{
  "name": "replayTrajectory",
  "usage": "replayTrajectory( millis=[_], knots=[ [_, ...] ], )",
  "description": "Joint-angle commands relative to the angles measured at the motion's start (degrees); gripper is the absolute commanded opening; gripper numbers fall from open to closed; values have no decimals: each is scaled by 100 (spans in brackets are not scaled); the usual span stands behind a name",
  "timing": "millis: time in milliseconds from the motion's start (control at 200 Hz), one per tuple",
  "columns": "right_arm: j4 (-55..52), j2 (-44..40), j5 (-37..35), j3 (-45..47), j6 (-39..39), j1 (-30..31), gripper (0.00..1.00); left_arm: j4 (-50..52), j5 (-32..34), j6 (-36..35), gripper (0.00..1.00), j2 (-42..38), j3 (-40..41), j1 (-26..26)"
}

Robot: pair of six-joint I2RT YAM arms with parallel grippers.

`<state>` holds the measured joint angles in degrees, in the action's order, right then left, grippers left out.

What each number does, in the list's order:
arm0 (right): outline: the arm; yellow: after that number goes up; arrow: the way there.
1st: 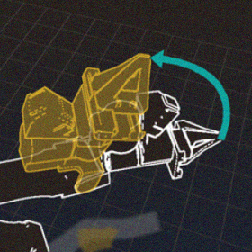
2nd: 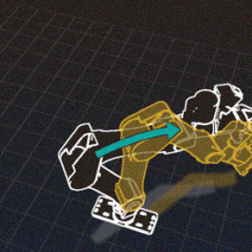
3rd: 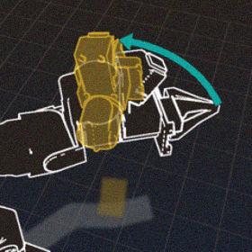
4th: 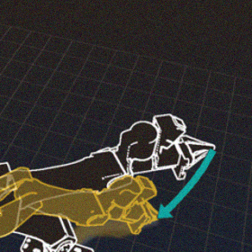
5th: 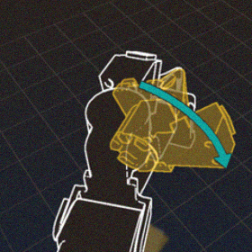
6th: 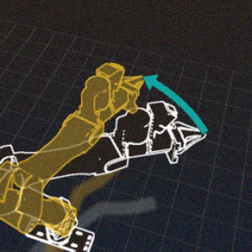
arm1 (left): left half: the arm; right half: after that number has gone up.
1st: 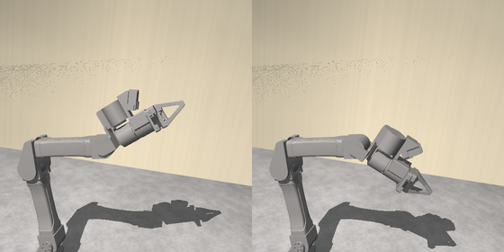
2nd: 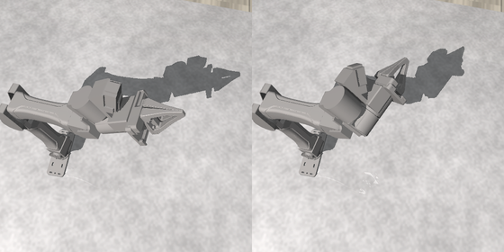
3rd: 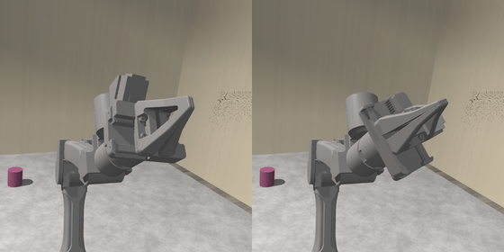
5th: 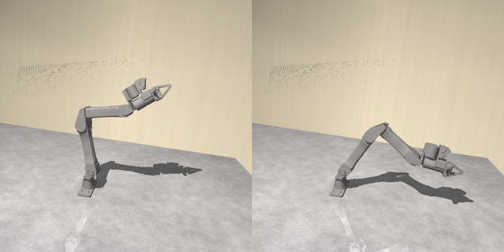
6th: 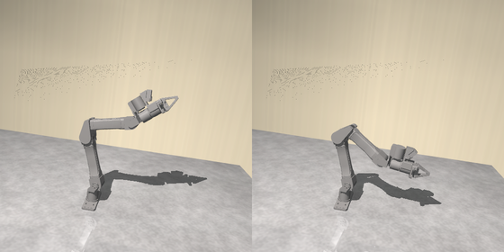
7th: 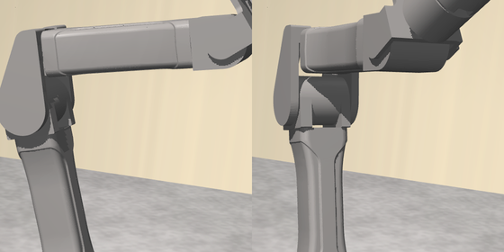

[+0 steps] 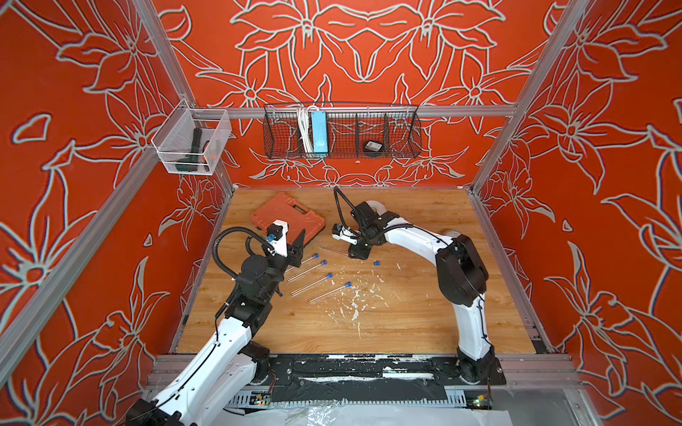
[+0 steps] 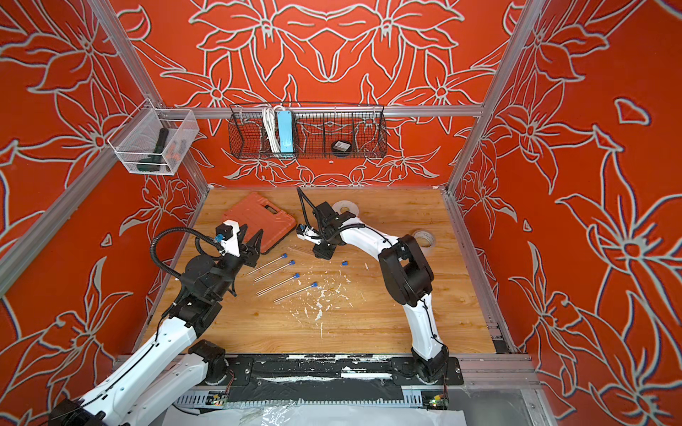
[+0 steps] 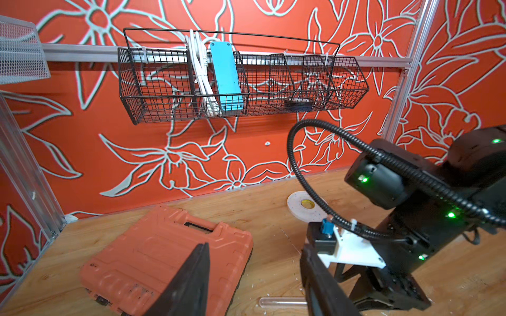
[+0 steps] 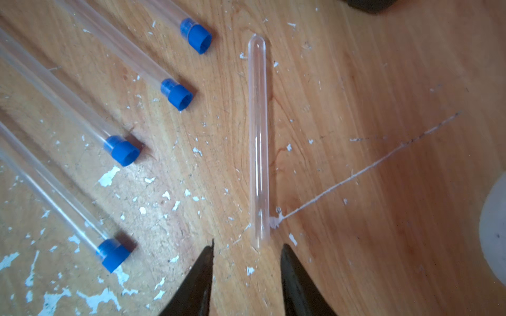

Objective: Insert stoppers into test tubes
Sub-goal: Place the test tube at the center of the board, then pick up the test tube at the center of the board.

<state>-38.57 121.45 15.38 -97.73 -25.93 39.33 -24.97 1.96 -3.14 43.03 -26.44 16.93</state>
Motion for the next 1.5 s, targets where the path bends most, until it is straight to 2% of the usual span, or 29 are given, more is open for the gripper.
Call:
replayTrajectory(
  millis=[0,320,711,931,1266,1496],
  knots=[
    [-454,329,-142,-431,-222,61,41,-184,68,120,50,-79,37,-47],
    [-901,1004,-271,-1186,-219,127,37,-194,24,173,50,-101,51,-67],
    [-1184,1429,-341,-1575,-229,179,29,-201,50,164,49,-128,46,-102],
    [-1300,1562,-470,-1687,-235,198,20,-201,85,138,48,-137,59,-115],
    [-1441,1493,-505,-1844,-163,198,9,-74,272,27,47,-103,46,-120],
    [-1491,812,-543,-1661,-114,198,8,-17,446,-3,47,-128,16,-128]
  ],
)
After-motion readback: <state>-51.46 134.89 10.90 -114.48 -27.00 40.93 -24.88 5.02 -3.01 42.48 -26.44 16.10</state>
